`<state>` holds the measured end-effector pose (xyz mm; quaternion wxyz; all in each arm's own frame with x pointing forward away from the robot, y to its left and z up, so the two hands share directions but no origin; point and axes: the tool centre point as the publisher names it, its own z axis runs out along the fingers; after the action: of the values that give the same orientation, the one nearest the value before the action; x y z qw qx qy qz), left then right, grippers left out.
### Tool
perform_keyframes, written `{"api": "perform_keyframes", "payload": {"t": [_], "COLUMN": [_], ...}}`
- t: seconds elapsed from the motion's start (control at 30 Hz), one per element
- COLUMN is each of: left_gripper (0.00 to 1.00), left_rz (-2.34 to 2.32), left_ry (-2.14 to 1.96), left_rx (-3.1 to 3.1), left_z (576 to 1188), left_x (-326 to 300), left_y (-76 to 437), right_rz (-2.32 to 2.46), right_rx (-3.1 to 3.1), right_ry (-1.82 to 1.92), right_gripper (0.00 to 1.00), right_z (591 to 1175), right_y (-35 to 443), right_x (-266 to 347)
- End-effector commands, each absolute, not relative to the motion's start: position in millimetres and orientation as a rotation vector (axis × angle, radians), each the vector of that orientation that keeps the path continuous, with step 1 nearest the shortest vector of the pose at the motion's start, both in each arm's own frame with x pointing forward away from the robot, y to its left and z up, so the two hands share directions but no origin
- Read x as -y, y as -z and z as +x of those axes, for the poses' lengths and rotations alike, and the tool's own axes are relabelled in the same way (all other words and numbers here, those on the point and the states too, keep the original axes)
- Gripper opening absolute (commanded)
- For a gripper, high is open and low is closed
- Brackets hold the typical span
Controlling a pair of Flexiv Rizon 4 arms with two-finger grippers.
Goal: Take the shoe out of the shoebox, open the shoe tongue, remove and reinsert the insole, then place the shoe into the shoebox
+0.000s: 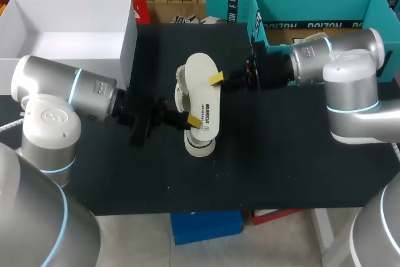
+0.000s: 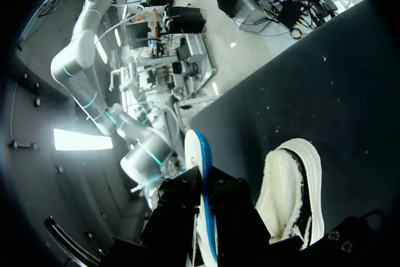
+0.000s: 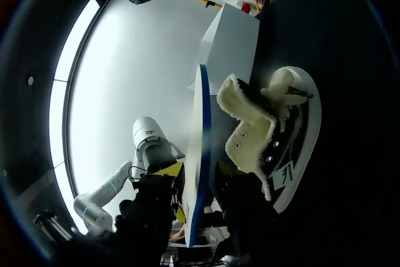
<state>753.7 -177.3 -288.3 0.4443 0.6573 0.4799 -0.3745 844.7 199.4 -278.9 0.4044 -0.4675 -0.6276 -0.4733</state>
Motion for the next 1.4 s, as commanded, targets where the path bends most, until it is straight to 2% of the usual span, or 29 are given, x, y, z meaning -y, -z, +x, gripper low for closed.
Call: {"api": "perform_keyframes", "payload": {"t": [0.03,0.57,0.6,0.63,1.4], "left_gripper": [0.00,0.00,0.38,1.00,1.00], "left_rz": [1.626,1.628,1.615,1.609,1.861], "left_ry": [0.920,0.927,0.935,0.936,0.630], "left_rx": [-1.191,-1.188,-1.202,-1.218,-1.784], "left_z": [752.3,752.5,752.7,753.3,760.6], "left_x": [178.1,178.2,178.0,177.3,157.7], "left_y": [289.0,289.1,289.1,288.8,230.8], "right_rz": [-1.174,-1.174,-1.174,-1.174,-1.174], "right_rx": [1.583,1.583,1.583,1.583,1.583], "right_ry": [1.185,1.185,1.185,1.185,1.185], "right_gripper": [0.00,0.00,0.00,0.00,0.00], "right_z": [847.9,847.9,847.9,847.9,847.9], "right_y": [281.8,281.8,281.8,281.8,281.8], "right_x": [-203.1,-203.1,-203.1,-203.1,-203.1]}}
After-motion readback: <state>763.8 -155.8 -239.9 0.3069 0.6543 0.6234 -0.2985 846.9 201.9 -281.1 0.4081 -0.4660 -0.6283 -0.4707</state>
